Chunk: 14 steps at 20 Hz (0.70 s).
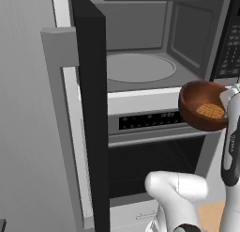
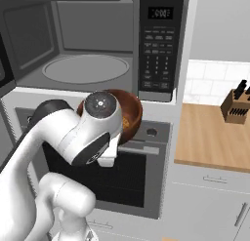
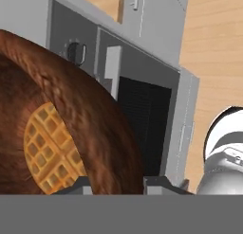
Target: Open the microwave, place the bowl with waffle inside the microwave, then close the microwave door and turn it on.
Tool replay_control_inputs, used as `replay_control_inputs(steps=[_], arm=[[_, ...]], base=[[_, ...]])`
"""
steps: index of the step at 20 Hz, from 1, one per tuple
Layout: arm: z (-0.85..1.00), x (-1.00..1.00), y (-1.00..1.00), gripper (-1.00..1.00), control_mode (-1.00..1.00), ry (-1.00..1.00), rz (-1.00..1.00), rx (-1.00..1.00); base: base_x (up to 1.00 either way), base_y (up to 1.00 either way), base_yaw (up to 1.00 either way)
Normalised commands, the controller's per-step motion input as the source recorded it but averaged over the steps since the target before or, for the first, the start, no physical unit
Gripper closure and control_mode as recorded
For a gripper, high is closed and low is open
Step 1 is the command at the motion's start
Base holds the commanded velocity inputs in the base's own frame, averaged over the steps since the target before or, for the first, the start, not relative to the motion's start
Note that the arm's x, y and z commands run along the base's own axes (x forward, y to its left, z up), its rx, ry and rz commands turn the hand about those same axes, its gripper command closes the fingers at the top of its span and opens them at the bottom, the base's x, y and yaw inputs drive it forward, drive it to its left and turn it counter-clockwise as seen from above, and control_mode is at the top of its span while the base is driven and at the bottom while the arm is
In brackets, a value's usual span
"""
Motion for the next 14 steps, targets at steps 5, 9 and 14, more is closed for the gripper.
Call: replay_control_inputs(steps=[5, 9, 14], arm=[[0.9, 0.25, 0.47, 1.0, -1.0, -0.15, 0.0, 0.03], [0.62, 0.44, 0.43, 1.0, -1.0, -0.08, 0.0, 0.03], [0.05, 0.87, 0.61, 1.0, -1.0, 0.0, 0.0, 0.0]], base=[[0.0, 0.0, 0.0], [0.0, 0.0, 0.0], [0.0, 0.0, 0.0]])
